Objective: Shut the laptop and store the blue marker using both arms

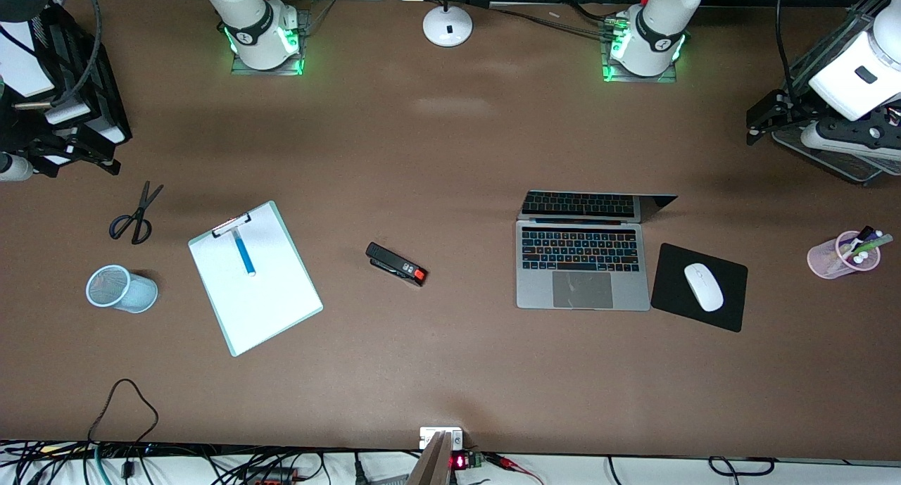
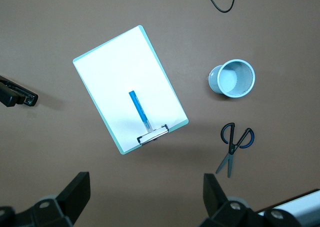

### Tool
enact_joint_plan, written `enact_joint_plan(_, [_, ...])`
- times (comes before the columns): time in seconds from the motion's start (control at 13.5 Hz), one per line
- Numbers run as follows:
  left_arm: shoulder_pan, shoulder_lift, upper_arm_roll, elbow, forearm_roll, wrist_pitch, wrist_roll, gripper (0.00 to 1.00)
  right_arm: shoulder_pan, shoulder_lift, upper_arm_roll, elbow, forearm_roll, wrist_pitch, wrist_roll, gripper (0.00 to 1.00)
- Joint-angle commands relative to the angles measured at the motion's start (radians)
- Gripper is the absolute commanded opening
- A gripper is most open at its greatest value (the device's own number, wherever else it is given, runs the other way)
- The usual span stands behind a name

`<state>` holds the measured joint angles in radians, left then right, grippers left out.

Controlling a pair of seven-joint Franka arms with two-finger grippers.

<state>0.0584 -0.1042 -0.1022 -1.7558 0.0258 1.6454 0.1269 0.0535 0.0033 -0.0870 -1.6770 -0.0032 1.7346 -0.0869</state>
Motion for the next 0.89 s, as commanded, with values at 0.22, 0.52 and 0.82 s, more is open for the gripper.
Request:
enact_joint_plan(0.22, [-0.005, 0.078, 0.002, 0.081, -0.007, -0.009, 0.006, 1.0, -0.006, -0.006, 0.006, -0.012, 0.003, 0.01, -0.011, 1.0])
enact_joint_plan(0.52, [-0.005, 0.078, 0.002, 0.081, -0.009, -0.012, -0.001, 1.0, -0.007, 0.001, 0.006, -0.012, 0.012, 0.011, -0.011, 1.0])
enact_joint_plan(0.82, [-0.005, 0.078, 0.002, 0.082, -0.01, -0.049, -0.004, 1.0, -0.006, 0.033, 0.009, -0.013, 0.014, 0.026, -0.011, 1.0])
